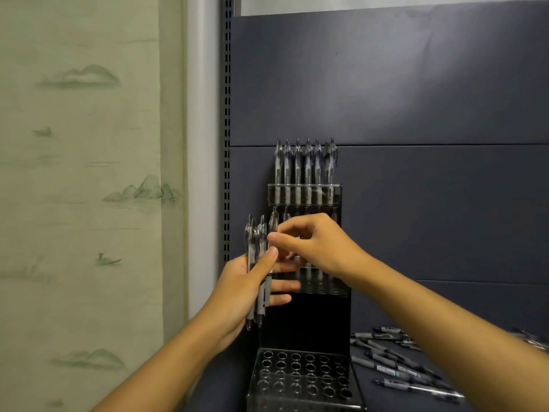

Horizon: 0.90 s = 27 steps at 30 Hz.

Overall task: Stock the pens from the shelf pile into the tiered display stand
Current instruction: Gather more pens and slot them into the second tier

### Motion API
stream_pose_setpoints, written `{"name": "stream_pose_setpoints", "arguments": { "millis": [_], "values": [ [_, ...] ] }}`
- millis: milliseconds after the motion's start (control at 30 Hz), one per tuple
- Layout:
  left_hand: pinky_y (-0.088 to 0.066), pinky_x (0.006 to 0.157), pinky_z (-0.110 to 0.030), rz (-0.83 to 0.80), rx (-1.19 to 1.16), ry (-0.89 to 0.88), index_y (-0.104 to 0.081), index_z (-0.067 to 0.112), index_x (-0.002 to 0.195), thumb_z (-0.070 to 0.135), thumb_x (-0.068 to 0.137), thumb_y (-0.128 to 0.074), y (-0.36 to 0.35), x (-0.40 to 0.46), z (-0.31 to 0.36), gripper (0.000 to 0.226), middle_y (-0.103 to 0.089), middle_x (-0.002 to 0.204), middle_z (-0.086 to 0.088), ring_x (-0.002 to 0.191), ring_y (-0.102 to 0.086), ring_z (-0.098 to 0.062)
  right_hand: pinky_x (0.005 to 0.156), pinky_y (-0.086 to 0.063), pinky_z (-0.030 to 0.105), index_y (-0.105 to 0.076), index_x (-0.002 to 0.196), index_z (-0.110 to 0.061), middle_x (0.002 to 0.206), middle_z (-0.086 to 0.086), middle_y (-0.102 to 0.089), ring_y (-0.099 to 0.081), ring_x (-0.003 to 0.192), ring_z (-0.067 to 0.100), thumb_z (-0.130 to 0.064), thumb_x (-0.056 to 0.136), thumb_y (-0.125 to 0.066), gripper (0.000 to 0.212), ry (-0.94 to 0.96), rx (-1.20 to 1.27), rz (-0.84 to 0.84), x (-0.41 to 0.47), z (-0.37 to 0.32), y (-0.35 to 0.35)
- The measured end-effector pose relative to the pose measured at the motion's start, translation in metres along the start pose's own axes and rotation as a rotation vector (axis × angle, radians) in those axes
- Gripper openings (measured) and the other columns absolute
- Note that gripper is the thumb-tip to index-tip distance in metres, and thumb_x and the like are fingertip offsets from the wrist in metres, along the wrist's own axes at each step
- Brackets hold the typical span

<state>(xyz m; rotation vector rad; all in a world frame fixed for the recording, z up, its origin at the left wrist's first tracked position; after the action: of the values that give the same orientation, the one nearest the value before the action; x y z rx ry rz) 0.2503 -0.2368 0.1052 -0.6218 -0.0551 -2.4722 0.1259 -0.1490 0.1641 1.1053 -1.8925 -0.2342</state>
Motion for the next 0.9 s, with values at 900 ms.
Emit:
{"name": "stream_pose_setpoints", "arguments": {
  "millis": [900],
  "values": [
    [-0.061, 0.065, -0.03, 0.071, 0.042, 0.06, -0.066, 0.011, 0.111, 0.031, 0.096, -0.048, 0.025, -0.016, -0.003, 0.031, -0.077, 0.1, -0.011, 0.079, -0.076, -0.026, 0.066, -0.062, 0.027, -0.067, 0.116, -0.01, 0.093, 0.005, -0.073, -0.074, 0.067, 0.013, -0.026, 0.098, -0.06, 0.025, -0.14, -0.128, 0.319, 0.028, 0.021, 0.037]
  ]
}}
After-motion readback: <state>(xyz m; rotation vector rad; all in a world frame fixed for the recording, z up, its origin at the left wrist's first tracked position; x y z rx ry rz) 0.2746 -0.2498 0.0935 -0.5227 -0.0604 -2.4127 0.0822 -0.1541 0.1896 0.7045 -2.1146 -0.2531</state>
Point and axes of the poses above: each hand's wrist, its own x-axis towards the middle knuckle, its own y-axis out of the back of the hand, z = x × y, the point moved 1 cm from there along x, towards the middle knuckle
